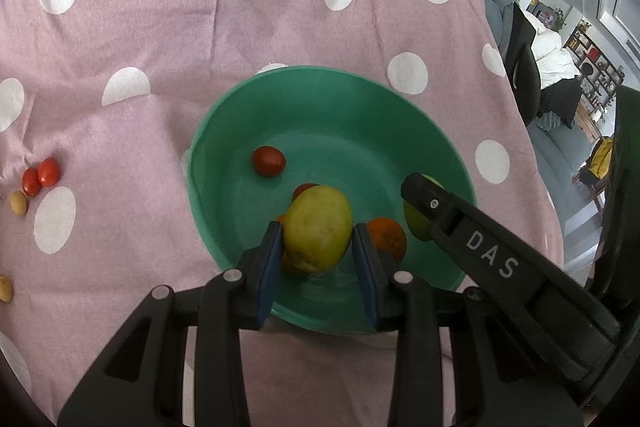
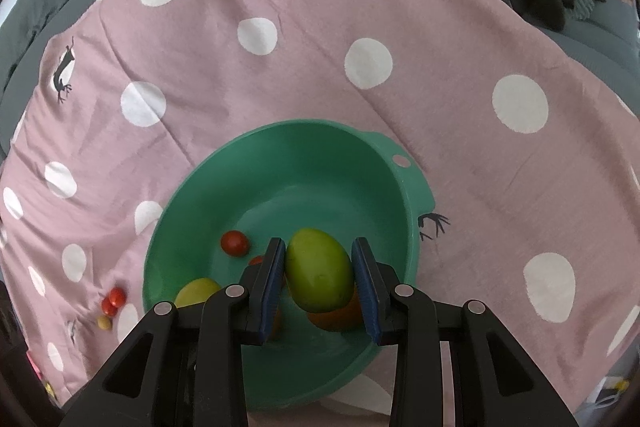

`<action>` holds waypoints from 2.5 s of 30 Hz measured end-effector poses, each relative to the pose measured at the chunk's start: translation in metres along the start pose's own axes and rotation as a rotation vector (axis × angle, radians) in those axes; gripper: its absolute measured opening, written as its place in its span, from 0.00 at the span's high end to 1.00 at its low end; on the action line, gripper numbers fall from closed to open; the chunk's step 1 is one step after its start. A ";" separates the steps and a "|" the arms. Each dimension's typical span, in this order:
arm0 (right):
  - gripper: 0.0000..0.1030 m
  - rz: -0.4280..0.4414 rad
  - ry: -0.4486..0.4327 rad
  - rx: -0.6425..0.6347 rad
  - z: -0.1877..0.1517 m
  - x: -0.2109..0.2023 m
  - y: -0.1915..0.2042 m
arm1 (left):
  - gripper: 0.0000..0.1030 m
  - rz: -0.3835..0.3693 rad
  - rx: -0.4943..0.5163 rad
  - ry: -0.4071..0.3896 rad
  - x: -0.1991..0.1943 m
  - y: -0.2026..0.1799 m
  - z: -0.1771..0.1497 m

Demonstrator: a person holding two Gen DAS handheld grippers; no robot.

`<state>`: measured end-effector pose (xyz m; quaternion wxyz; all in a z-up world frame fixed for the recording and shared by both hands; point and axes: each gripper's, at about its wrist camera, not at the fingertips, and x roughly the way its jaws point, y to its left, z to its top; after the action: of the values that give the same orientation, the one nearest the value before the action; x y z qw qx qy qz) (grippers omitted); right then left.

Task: Organize fruits
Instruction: 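Lower both fruits into the green bowl and open both tools, then move both open tools back to the small tan fruits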

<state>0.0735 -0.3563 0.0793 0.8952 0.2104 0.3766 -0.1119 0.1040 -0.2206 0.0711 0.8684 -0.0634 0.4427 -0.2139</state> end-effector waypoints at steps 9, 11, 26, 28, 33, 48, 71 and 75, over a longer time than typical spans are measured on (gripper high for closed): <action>0.64 -0.009 -0.001 -0.006 0.000 0.001 0.000 | 0.66 -0.008 -0.008 0.001 -0.001 0.001 0.000; 0.64 -0.011 0.000 -0.010 0.000 0.001 0.000 | 0.65 -0.017 -0.010 0.005 -0.002 0.001 0.000; 0.59 0.059 -0.054 0.026 0.004 -0.013 -0.002 | 0.45 0.009 -0.019 -0.040 -0.035 0.005 0.003; 0.59 0.067 -0.064 0.020 0.005 -0.016 -0.001 | 0.42 0.032 -0.034 -0.067 -0.045 0.012 0.002; 0.59 0.072 -0.070 -0.013 0.004 -0.018 0.006 | 0.39 0.075 -0.097 -0.115 -0.066 0.036 0.001; 0.59 0.165 -0.045 -0.240 -0.019 -0.019 0.078 | 0.39 0.357 -0.361 -0.174 -0.117 0.140 -0.023; 0.59 0.354 0.184 -0.437 -0.080 0.013 0.161 | 0.75 0.379 -0.702 -0.103 -0.107 0.239 -0.074; 0.59 0.428 0.260 -0.432 -0.079 0.030 0.187 | 0.75 0.416 -0.708 -0.075 -0.098 0.242 -0.072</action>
<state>0.1123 -0.1552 0.0632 0.8668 0.1028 0.4499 0.1890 0.0723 0.0445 0.0282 0.8334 -0.2751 0.4602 0.1342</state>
